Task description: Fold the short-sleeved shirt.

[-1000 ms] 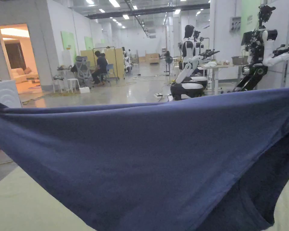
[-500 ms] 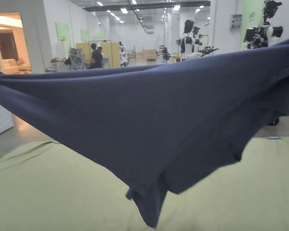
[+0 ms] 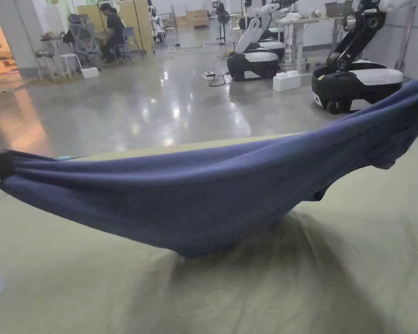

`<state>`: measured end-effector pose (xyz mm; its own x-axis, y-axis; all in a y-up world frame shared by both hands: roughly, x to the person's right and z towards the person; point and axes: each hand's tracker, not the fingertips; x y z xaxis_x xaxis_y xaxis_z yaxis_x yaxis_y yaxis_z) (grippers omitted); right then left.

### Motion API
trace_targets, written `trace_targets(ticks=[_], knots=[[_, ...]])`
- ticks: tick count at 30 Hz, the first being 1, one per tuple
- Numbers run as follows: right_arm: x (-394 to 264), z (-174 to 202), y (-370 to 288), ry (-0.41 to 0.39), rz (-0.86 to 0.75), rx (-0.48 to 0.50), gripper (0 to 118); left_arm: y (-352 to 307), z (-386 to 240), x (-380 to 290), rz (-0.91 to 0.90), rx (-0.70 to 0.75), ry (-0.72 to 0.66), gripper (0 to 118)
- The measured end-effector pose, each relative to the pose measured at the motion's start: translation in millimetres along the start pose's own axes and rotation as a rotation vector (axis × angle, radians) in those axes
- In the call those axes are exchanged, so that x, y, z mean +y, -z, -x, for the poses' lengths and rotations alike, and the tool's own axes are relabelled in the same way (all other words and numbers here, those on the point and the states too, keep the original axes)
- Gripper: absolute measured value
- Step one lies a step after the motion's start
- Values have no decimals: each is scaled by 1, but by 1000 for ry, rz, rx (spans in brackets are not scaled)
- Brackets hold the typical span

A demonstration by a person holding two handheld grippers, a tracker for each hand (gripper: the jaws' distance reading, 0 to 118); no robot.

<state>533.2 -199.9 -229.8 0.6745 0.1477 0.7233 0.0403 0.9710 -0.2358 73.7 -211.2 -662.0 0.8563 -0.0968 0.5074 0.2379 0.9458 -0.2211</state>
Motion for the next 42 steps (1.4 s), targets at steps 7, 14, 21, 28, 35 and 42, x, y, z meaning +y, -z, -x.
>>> trace_targets(ticks=[7, 14, 21, 28, 35, 42], knots=[[-104, 4, -67, -49, 140, 62, 13, -41, -12, -107, 150, -107, 88, 4], [-137, -6, -178, -1, 192, 102, 13, -125, 15, -148, 162, -149, 169, 4], [-143, -27, -286, -7, 213, 142, 13, -209, 60, -159, 208, -201, 136, 4], [-188, -29, -346, -96, 353, 197, 13, -271, 81, -220, 292, -234, 85, 4], [-252, -35, -331, -16, 521, 144, 66, -264, 77, -275, 436, -249, 42, 50], [-227, -46, -375, 141, 373, 132, 118, -310, 92, -258, 312, -178, -84, 118]])
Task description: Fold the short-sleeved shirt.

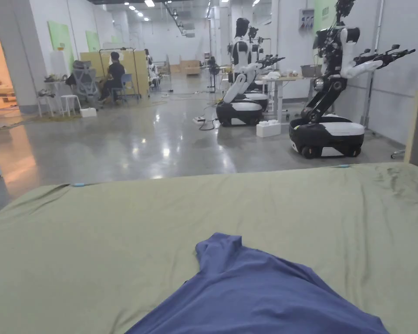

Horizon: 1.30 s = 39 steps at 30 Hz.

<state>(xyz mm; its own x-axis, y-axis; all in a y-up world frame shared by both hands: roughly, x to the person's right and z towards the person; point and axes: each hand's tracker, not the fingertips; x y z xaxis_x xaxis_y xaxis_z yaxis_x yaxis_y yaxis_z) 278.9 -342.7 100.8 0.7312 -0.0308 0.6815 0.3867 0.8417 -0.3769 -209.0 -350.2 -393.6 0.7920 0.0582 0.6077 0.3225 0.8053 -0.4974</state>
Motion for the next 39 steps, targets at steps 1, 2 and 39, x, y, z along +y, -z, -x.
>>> trace_targets(ticks=[1, 2, 39], knots=[[8, 6, -11, -4, -52, -11, 118, -19, -1, 5, -42, 2, -13, 118], [17, 23, -24, 1, -95, -11, 118, -36, -3, 7, -83, -10, -16, 118], [171, 212, 188, -419, 87, 256, 44, 29, -58, -7, -102, 83, 83, 5]])
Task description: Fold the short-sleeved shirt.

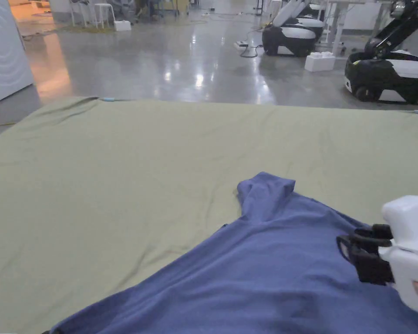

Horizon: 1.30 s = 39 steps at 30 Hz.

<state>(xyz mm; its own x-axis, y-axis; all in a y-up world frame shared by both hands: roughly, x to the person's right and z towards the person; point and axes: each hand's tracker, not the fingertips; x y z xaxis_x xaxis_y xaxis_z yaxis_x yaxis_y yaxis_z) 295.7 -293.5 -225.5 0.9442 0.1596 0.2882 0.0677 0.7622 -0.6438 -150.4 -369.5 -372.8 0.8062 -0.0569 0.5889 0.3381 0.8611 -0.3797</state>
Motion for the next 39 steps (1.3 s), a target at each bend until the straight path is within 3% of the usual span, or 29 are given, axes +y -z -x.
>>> trace_targets(ticks=[1, 2, 3, 7, 10, 12, 14, 15, 16, 17, 18, 19, 24, 32, 39], knots=[[13, -10, 34, -7, 21, -2, 83, -1, -2, 1, -10, 8, 32, 5], [27, -24, 69, 24, 71, 13, 112, -1, -3, 1, -9, -2, 26, 5], [35, -37, 98, 66, 83, 2, 118, 0, -3, 2, 4, -13, 20, 5], [68, -82, 185, 232, 123, -43, 116, 3, -4, -3, 45, -46, 1, 5], [74, -99, 221, 274, 130, -33, 106, 5, -3, -7, 66, -45, 3, 5], [69, -94, 235, 265, 222, 16, 90, 7, -2, -7, 79, -49, -7, 5], [56, -81, 248, 201, 348, 55, 70, 12, 0, -8, 95, -60, -14, 5], [50, -73, 249, 150, 379, 69, 66, 14, 1, -10, 100, -75, -23, 5], [49, -66, 236, 96, 252, -7, 39, 16, 2, -11, 106, -79, -30, 5], [54, -67, 230, 107, 236, 33, 39, 17, 1, -12, 114, -73, -26, 5], [54, -69, 226, 145, 215, 60, 26, 17, 1, -12, 116, -71, -19, 5], [55, -66, 218, 156, 187, -1, 5, 16, 1, -12, 111, -70, -16, 5], [73, -69, 154, 161, 55, -5, 5, 1, 2, 4, 50, -74, -31, 5], [101, -100, -59, 203, -172, -3, 5, -49, 11, 105, -187, -112, -49, 5], [127, -141, -235, 221, -389, -151, 5, -101, 20, 236, -345, -177, -51, 5]])
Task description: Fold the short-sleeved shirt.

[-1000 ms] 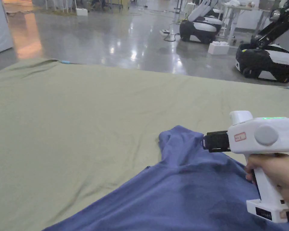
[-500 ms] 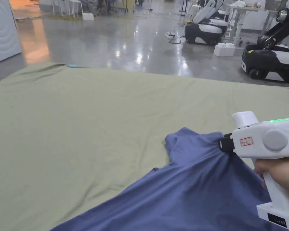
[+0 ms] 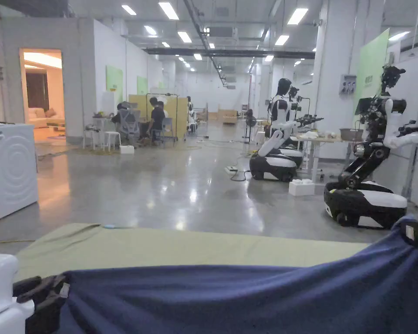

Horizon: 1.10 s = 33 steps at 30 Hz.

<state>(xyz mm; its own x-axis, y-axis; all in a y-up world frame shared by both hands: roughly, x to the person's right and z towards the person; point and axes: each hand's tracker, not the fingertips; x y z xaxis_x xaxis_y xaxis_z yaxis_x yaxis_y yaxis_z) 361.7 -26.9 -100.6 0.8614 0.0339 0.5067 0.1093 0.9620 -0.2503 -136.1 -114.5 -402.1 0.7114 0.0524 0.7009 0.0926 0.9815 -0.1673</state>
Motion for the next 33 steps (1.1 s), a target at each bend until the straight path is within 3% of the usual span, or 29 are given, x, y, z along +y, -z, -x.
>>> trace_targets(ticks=[4, 11, 18, 23, 26, 33], knots=[[52, -26, -36, 84, -92, -33, 5, 10, 1, 76, -64, -35, -51, 5], [122, -19, -27, 21, -183, -75, 5, 42, -15, 170, -202, 77, 101, 5], [184, -17, 59, -18, -258, -124, 5, 124, -5, 230, -208, 152, 182, 5], [211, -14, 140, 4, -275, -141, 5, 204, 14, 254, -214, 181, 168, 5], [223, -13, 185, -42, -308, -182, 5, 245, 19, 263, -270, 215, 171, 5], [241, -20, 262, 18, -372, -205, 5, 330, 17, 260, -254, 240, 156, 5]])
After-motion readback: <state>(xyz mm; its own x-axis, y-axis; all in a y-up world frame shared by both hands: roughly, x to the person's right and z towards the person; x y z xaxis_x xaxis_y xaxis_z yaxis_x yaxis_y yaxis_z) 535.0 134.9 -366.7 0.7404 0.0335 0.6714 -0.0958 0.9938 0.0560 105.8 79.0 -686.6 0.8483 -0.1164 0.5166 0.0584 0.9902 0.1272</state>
